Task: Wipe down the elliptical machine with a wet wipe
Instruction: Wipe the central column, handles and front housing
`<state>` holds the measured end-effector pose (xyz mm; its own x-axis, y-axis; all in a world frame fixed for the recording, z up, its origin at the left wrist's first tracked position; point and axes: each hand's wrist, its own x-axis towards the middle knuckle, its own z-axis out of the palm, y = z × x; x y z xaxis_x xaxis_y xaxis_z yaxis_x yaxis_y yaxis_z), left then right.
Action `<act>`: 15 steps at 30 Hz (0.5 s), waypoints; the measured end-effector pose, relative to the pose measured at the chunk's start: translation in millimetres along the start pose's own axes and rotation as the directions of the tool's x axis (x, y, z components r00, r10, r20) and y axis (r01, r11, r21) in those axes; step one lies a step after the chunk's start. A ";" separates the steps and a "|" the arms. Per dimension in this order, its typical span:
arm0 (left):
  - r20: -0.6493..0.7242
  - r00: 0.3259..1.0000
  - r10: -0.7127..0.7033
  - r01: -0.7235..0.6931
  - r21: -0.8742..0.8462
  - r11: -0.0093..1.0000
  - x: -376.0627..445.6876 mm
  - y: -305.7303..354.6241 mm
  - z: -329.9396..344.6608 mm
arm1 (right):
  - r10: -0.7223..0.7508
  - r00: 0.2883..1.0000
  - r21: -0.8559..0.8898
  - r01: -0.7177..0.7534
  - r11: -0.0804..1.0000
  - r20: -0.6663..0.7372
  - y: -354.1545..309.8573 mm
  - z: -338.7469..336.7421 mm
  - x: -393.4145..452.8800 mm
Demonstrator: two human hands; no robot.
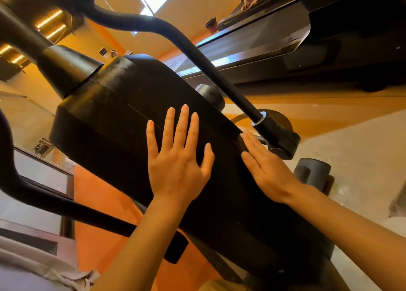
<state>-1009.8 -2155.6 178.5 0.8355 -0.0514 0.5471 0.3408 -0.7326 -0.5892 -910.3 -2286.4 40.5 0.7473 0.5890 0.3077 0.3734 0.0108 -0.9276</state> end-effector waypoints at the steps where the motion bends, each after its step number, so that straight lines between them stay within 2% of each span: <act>1: -0.004 1.000 0.001 -0.001 -0.002 1.000 -0.3 0.1 0.1 | -0.029 1.000 -0.013 0.029 0.999 -0.003 2.7 1.1 -14.1; 4: -0.017 1.000 0.007 -0.007 -0.003 1.000 -1.1 0.0 0.2 | -0.130 0.991 -0.017 0.130 0.991 -0.015 12.6 3.7 -50.2; 6: -0.022 1.000 0.016 -0.016 -0.003 1.000 -1.4 0.3 0.3 | -0.142 0.990 -0.022 0.142 0.990 -0.010 16.5 1.9 -55.1; 8: -0.024 0.999 0.027 -0.027 -0.005 1.000 -1.7 0.4 0.5 | -0.083 0.997 -0.040 0.083 0.996 0.004 16.8 -1.4 -44.7; 12: -0.023 0.999 0.041 -0.041 -0.011 0.999 -1.9 -0.1 0.8 | 0.138 0.990 -0.015 -0.138 0.990 0.019 18.8 -8.8 -11.6; 15: -0.021 0.999 0.051 -0.051 -0.015 0.999 -1.4 0.5 -0.2 | 0.181 0.983 -0.026 -0.181 0.983 0.004 18.9 -8.5 -11.2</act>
<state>-1010.9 -2156.1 177.6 0.8424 -0.1026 0.5291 0.2915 -0.7389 -0.6074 -906.9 -2299.7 21.3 0.8001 0.5847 0.1338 0.2464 -0.1171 -0.9621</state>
